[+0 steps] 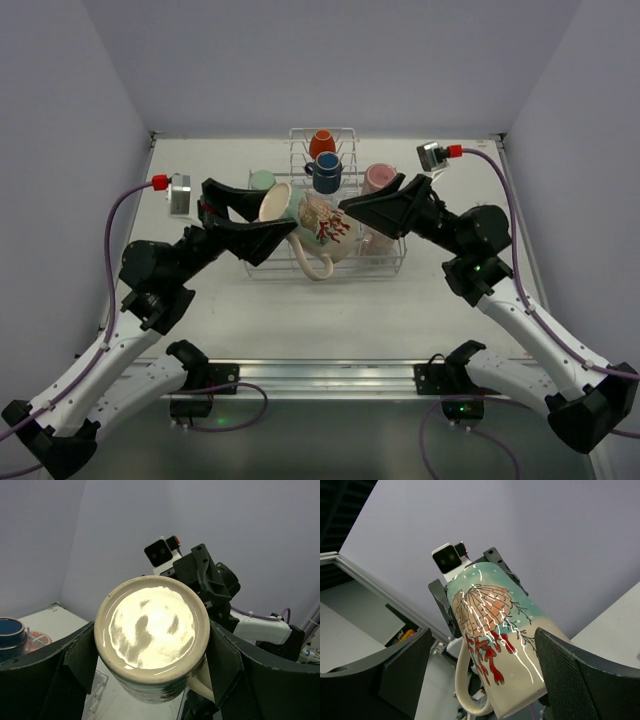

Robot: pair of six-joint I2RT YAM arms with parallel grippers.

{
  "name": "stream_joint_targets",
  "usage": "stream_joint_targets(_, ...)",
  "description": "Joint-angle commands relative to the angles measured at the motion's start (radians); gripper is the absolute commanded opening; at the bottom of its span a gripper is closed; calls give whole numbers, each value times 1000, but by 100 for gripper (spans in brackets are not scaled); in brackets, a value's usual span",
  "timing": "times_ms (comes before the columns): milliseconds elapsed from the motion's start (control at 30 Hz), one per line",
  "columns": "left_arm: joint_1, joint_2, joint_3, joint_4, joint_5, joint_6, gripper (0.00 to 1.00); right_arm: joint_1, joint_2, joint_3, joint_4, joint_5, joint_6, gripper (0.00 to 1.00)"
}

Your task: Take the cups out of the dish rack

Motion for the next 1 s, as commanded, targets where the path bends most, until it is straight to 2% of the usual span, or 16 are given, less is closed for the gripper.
stream_joint_targets(0, 1, -24, 4, 259, 10, -56, 0, 27, 5, -31, 125, -28, 83, 86)
stream_joint_targets(67, 1, -34, 3, 256, -12, -46, 0, 35, -55, -51, 96, 17, 41, 86)
stream_joint_targets(100, 1, -37, 7, 250, -17, -35, 0, 48, -87, -67, 21, 107, -32, 86)
stream_joint_targets(200, 1, -33, 15, 243, -24, -23, 0, 62, -197, -76, -146, 239, -149, 89)
stream_joint_targets(300, 1, -25, 16, 246, -29, -16, 0, 61, -277, -111, -239, 359, -172, 91)
stream_joint_targets(400, 2, -16, 15, 247, -35, -10, 0, 61, -301, -172, -288, 385, -135, 92)
stream_joint_targets(500, 1, -10, 10, 253, -38, -9, 0, 78, -273, -226, -215, 243, -51, 91)
stream_joint_targets(567, 1, -5, 3, 261, -38, -12, 0, 99, -235, -255, -80, 160, 15, 91)
stream_joint_targets(833, 1, 6, -7, 292, -17, -50, 0, 156, -101, -220, 183, 71, 66, 89)
stream_joint_targets(967, 1, -13, -37, 290, -23, -56, 0, 164, -69, -176, 258, 69, 56, 88)
